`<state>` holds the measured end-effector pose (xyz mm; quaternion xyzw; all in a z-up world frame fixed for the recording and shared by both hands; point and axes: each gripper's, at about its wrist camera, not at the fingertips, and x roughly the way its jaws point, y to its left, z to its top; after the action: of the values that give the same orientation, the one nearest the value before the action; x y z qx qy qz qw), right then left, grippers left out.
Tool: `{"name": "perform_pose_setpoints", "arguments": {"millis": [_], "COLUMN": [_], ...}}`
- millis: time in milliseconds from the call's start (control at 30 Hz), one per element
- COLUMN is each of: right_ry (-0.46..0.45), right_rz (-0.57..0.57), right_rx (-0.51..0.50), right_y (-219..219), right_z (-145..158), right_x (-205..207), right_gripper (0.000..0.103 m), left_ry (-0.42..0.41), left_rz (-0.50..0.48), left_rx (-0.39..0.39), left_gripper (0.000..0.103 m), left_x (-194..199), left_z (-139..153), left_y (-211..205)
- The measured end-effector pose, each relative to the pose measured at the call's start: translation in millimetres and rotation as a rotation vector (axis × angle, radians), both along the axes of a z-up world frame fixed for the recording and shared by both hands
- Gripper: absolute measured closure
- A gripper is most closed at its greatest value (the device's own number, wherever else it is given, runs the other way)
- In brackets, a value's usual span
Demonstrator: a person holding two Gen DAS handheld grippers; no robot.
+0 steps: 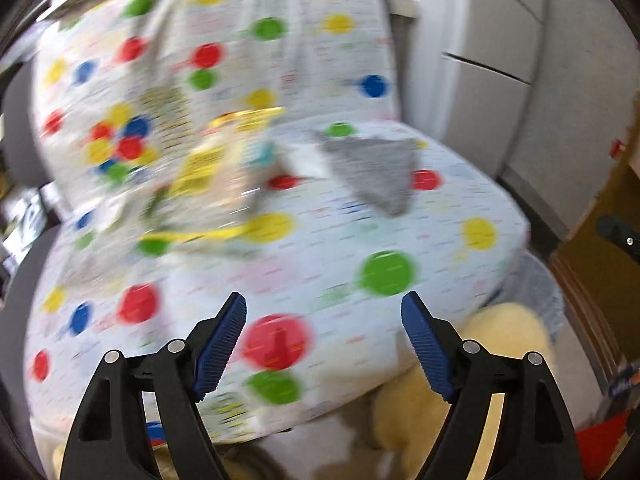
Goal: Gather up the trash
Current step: 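Move both grippers back over the chair toward the grey cloth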
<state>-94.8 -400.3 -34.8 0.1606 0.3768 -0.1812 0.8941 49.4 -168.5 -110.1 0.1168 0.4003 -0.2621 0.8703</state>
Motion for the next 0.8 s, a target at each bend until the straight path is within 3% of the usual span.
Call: {"name": "perform_pose_setpoints", "arguments": {"millis": [133, 300, 400, 567, 800], "right_ry": [-0.001, 0.017, 0.032, 0.051, 0.080], "right_rz": [0.098, 0.194, 0.225, 0.237, 0.192], "right_rx": [0.033, 0.008, 0.008, 0.022, 0.057], "right_y": [23, 49, 55, 50, 30], "right_z": [-2, -6, -13, -33, -71], "right_x": [29, 76, 104, 147, 200], "right_gripper": [0.050, 0.029, 0.026, 0.023, 0.023], "left_ry": [0.009, 0.004, -0.014, -0.030, 0.000], "left_rz": [0.112, 0.241, 0.294, 0.351, 0.340], "left_rx": [0.019, 0.023, 0.043, 0.088, 0.055], "left_gripper": [0.023, 0.023, 0.019, 0.014, 0.014], "left_x": [17, 41, 52, 67, 81], "left_z": [-2, 1, 6, 10, 4], "left_y": [42, 81, 98, 117, 119]}}
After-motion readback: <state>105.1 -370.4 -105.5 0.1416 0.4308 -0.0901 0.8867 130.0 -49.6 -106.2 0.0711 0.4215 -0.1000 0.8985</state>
